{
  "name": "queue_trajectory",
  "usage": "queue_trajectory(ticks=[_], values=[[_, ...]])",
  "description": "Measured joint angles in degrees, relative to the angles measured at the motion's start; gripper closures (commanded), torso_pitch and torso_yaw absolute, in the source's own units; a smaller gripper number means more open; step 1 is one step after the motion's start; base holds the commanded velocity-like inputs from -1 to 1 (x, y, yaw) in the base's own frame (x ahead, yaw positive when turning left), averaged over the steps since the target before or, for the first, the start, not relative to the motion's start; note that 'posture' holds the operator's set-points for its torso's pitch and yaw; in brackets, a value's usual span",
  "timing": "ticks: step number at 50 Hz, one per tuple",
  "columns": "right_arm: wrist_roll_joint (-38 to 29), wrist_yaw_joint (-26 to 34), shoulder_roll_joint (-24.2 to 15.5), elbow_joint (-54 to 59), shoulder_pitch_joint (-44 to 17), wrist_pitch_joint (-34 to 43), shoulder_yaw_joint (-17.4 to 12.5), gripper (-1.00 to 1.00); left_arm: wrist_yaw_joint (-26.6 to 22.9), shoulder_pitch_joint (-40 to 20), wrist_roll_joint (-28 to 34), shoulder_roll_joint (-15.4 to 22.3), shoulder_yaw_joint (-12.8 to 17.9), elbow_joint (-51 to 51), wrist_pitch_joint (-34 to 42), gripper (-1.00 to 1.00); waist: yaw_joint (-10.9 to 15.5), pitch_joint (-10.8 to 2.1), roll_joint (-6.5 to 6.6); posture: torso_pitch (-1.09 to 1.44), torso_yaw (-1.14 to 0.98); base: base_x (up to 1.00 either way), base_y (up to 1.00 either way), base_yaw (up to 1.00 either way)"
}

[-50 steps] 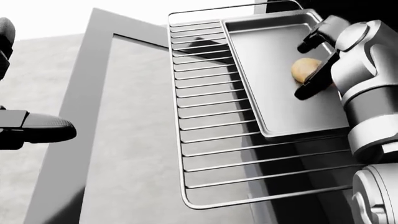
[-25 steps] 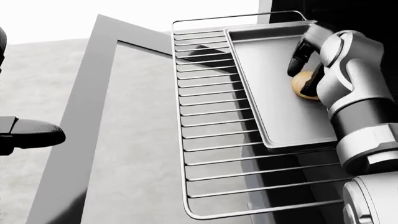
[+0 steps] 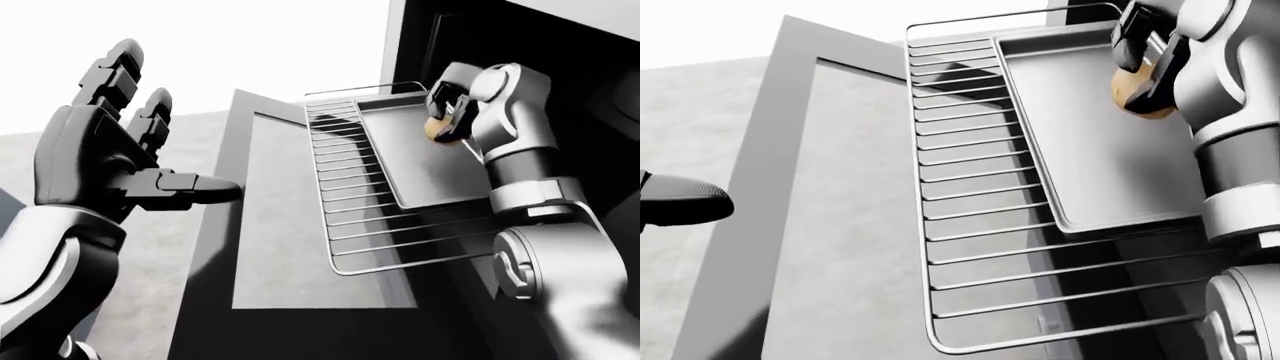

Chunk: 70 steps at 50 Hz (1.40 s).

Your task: Pick the potato from the oven and place it on the plate on the counter.

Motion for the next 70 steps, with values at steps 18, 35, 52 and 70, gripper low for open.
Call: queue_trajectory(ticks=[18, 35, 52, 70], values=[[-0.2, 7.2, 2.4, -10.8, -1.1, 0.7, 0.0, 1.0, 5.4, 0.2, -8.2, 4.8, 0.5, 0.8, -2.4, -1.0, 0.1, -0.72, 0.58, 0.0, 0.0, -0.03, 0.04, 0.0], [-0.1, 12.7, 2.7, -16.2, -1.6, 1.8, 0.0, 1.0, 8.5, 0.8, -12.4, 8.4, 1.1, 2.1, -4.3, -1.0, 2.9, -1.02, 3.24, 0.0, 0.0, -0.54, 0.29, 0.0], [0.9, 15.3, 2.2, -22.1, 1.9, 6.7, -1.7, 1.0, 8.5, 2.1, -13.1, 7.7, -2.0, 0.5, -4.1, -1.0, 0.1, 0.26, -4.27, 0.0, 0.0, -0.5, 0.15, -0.12], [3.7, 21.5, -0.2, -39.8, 6.4, 11.8, -2.9, 1.0, 9.5, -9.0, -10.6, 7.8, -4.8, 3.5, 0.5, -1.0, 0.3, 1.04, 0.31, 0.0, 0.0, 0.0, 0.0, -0.58]])
